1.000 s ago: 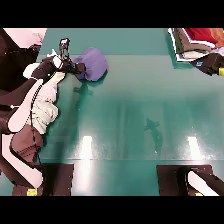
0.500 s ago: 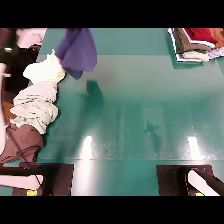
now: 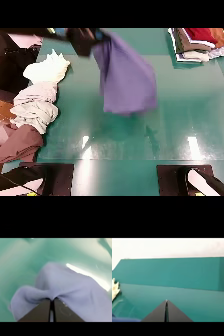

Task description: Fold the shirts.

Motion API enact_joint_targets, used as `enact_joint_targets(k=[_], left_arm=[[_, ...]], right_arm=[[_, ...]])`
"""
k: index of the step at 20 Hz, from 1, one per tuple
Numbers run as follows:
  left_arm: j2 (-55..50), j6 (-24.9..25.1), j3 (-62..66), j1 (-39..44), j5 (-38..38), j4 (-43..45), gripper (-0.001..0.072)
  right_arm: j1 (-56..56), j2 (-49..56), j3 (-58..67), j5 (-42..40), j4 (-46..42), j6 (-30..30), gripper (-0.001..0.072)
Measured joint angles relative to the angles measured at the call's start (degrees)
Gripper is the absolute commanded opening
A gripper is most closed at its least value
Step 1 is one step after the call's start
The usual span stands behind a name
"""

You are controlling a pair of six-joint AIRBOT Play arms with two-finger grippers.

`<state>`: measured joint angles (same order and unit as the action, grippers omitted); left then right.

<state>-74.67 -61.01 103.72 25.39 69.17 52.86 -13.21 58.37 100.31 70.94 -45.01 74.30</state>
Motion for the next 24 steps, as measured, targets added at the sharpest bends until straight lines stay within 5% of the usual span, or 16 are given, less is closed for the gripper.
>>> enact_joint_targets(k=[1,2,3,8,13,16,24], left_arm=[[0.11,-0.15,-4.33,0.22,-0.07,-0.04,0.0161],[0.26,-0.44,-9.20,0.33,-0.85,-0.04,0.0518],[0.39,-1.09,-13.64,0.44,-2.49,-0.24,0.0622],[1.14,-8.04,-27.47,-3.78,-7.43,1.70,0.0606],[4.04,-10.93,-35.01,-14.88,-1.53,2.62,0.0606],[4.63,-10.10,-44.22,-17.53,-0.76,2.29,0.0607],[3.89,-2.14,-60.65,-18.60,-13.57,-6.43,0.0603]], right_arm=[[-0.02,0.00,0.17,0.79,-0.02,0.00,0.0015],[-0.04,0.00,0.35,1.42,0.00,0.00,0.0015],[-0.09,0.00,0.46,2.01,-0.02,0.00,0.0014],[-0.09,0.02,0.66,3.61,-0.04,0.00,0.0015],[-0.09,0.04,0.68,5.75,-0.07,0.00,0.0014],[-0.11,0.11,0.63,7.23,-0.09,0.02,0.0015],[-0.11,0.22,0.63,10.01,-0.07,0.00,0.0015]])
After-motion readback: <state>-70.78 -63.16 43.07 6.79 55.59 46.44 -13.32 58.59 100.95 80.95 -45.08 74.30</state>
